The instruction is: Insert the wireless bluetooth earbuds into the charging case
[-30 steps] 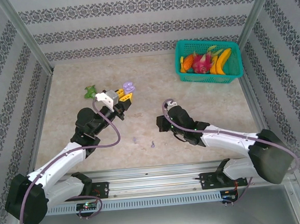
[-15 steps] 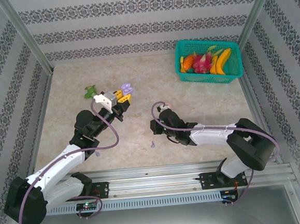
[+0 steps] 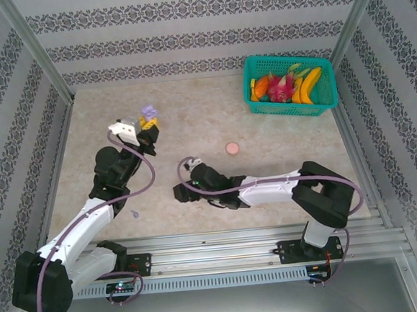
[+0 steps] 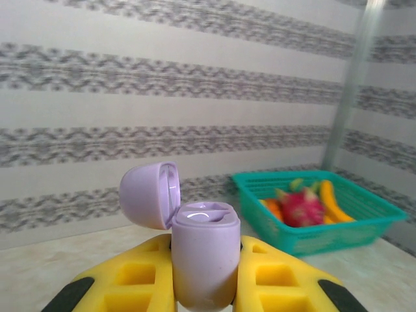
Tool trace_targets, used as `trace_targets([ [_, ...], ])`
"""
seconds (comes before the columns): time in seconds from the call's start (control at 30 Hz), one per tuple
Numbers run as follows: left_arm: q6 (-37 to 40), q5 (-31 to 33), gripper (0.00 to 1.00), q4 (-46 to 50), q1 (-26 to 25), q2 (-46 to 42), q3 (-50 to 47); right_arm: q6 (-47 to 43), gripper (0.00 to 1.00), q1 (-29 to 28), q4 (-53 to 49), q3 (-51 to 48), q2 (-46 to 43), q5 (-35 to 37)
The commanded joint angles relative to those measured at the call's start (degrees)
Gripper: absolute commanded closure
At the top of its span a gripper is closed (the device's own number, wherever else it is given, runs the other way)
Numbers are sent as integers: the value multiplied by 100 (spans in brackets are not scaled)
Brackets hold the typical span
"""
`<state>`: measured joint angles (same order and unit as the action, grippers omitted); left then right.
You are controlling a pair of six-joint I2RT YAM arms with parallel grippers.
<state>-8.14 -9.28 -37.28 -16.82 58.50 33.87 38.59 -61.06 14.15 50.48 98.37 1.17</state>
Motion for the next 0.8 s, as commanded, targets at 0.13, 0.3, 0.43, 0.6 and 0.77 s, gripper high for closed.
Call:
trace_targets([
  [0.13, -493, -246, 100, 602, 890, 181, 853, -633, 28, -801, -705, 1535, 1319, -104],
  [0.3, -652, -338, 100, 825, 1399, 334, 1127, -942, 27, -1024, -1174, 2483, 2076, -36],
  [0.43, -856, -423, 100, 833, 1777, 448, 1213, -1244, 27, -1184, -1596, 3173, 2524, 192],
  [0.6, -939, -469, 100, 875, 2008, 484, 1235, -1574, 28, -1292, -2039, 3887, 2989, 430],
  [0.77, -985, -499, 100, 927, 2195, 426, 1190, -1787, 29, -1331, -2304, 4413, 3380, 559],
])
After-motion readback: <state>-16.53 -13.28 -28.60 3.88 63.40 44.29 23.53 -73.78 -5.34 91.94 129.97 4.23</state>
